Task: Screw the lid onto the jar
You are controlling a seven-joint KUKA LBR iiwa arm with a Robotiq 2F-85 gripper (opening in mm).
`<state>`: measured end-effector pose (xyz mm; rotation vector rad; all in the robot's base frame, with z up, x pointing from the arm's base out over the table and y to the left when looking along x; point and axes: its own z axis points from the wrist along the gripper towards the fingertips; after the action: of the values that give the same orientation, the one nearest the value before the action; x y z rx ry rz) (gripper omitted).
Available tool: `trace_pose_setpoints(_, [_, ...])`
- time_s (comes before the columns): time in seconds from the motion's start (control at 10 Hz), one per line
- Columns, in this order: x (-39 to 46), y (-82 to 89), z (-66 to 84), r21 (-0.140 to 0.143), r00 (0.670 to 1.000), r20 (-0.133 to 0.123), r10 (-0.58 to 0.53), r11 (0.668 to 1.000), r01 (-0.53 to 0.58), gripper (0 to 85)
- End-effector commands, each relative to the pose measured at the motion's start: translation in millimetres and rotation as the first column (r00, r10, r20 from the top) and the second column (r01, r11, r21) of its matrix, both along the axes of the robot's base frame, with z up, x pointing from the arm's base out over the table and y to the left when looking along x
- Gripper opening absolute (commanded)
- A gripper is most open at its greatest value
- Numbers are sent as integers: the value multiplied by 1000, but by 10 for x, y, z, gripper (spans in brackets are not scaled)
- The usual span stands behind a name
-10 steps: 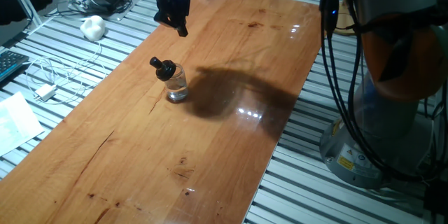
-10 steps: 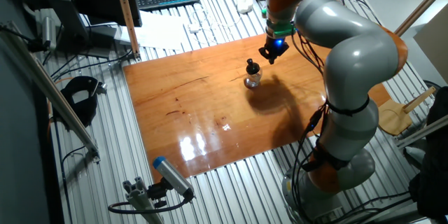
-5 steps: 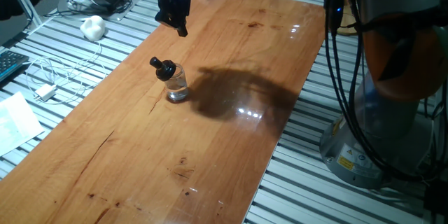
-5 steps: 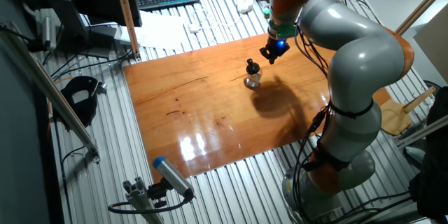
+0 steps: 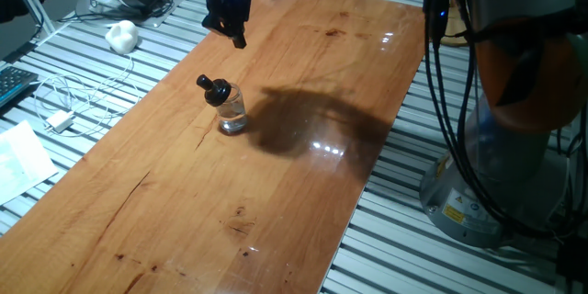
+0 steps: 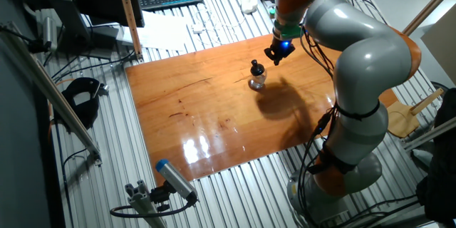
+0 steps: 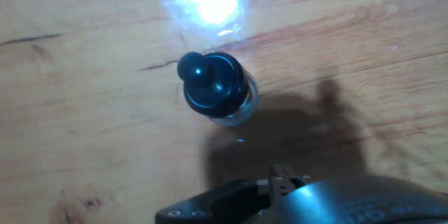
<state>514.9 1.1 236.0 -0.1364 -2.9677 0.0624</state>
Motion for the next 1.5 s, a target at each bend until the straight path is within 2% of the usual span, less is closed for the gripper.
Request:
trace_pose_setpoints(0.0, [1, -1, -1, -27, 1000, -7, -24, 999, 24, 0])
trace_pose_setpoints(0.2, [109, 233, 33, -94, 994, 12, -111, 989, 111, 340])
trace_pose_setpoints(0.3, [164, 369, 80, -104, 983, 0, -182, 978, 182, 510])
trace_pose_setpoints(0.4, [214, 486, 124, -104, 972, 1, -236, 967, 234, 510])
trace_pose_setpoints(0.5, [272, 601, 168, -128, 961, 10, -276, 953, 275, 680])
trace_pose_setpoints(0.7, [389, 755, 142, -182, 950, 27, -310, 933, 310, 680])
trace_pose_setpoints(0.8, [433, 788, 70, -192, 946, 35, -322, 927, 322, 680])
trace_pose_setpoints(0.9, [468, 816, -21, -227, 950, 44, -308, 923, 310, 680])
trace_pose_setpoints(1.0, [499, 829, -98, -237, 950, 52, -306, 921, 310, 680])
trace_pose_setpoints(1.4, [643, 769, -316, -227, 953, 65, -296, 926, 303, 680])
